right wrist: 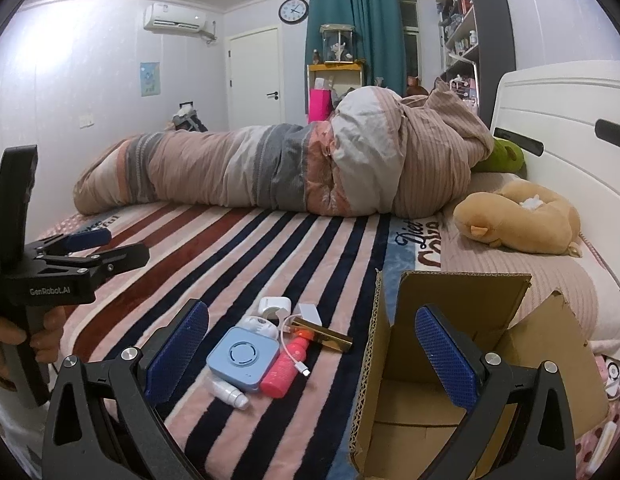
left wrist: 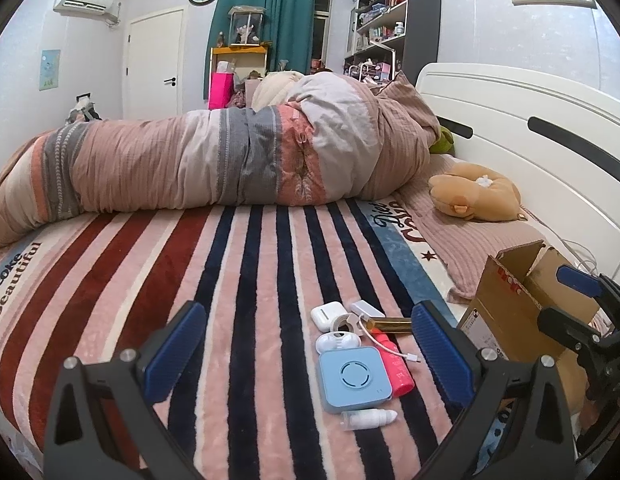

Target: Organize rigid objects

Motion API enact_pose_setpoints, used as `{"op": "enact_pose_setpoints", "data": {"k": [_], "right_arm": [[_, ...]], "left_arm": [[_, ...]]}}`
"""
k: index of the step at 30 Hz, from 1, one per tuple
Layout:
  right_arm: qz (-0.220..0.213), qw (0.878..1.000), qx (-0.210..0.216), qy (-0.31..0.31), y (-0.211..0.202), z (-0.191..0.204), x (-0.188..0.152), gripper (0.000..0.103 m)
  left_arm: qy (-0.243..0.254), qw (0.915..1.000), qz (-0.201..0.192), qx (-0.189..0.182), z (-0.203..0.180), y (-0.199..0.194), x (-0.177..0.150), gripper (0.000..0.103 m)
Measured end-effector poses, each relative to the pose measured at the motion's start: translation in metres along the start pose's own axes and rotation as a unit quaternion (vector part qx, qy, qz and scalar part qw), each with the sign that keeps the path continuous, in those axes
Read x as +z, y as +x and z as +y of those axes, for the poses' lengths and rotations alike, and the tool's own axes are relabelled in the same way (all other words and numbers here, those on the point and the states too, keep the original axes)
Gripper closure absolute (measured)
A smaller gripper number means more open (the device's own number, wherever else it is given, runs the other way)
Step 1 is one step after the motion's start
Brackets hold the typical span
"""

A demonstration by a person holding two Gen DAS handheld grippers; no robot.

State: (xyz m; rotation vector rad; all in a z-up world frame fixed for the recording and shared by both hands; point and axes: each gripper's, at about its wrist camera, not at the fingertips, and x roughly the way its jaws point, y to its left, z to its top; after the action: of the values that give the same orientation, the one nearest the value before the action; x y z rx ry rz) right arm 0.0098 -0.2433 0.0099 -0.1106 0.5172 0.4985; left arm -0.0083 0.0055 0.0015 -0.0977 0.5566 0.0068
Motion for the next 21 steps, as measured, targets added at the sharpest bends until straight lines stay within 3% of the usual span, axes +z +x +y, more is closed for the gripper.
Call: {"op": "enact_pose_setpoints", "data": {"k": [6, 13, 17, 19, 21], "right_arm": [[0.003, 1.000, 0.001, 0.010, 0.000, -0.003, 0.000, 0.000], [0.005, 1.000, -0.004, 0.010, -0.001, -0.002, -0.001, 0.000], [0.001, 1.000, -0.013, -0.002, -0.001, 0.003, 0.001, 0.000], [-0.006, 0.999, -0.022, -0.023, -0.001, 0.014, 0.005, 0.006], [-0.006, 0.999, -0.021, -0.041, 0.002, 0.026, 0.008, 0.025]], "left_arm": [[0.003, 1.0000, 0.004, 0.003, 0.000, 0.001, -0.001, 0.001], [0.022, 0.9987, 0.044, 0.018, 0.006, 0.005, -0.001, 0.001], [0.017, 0.9989, 0.043, 0.002, 0.014, 0.004, 0.000, 0.001], [0.013, 0.9994, 0.033, -0.001, 0.022, 0.004, 0.000, 0.001], [0.013, 0.9994, 0.032, -0.003, 0.029, 0.007, -0.001, 0.001]]}}
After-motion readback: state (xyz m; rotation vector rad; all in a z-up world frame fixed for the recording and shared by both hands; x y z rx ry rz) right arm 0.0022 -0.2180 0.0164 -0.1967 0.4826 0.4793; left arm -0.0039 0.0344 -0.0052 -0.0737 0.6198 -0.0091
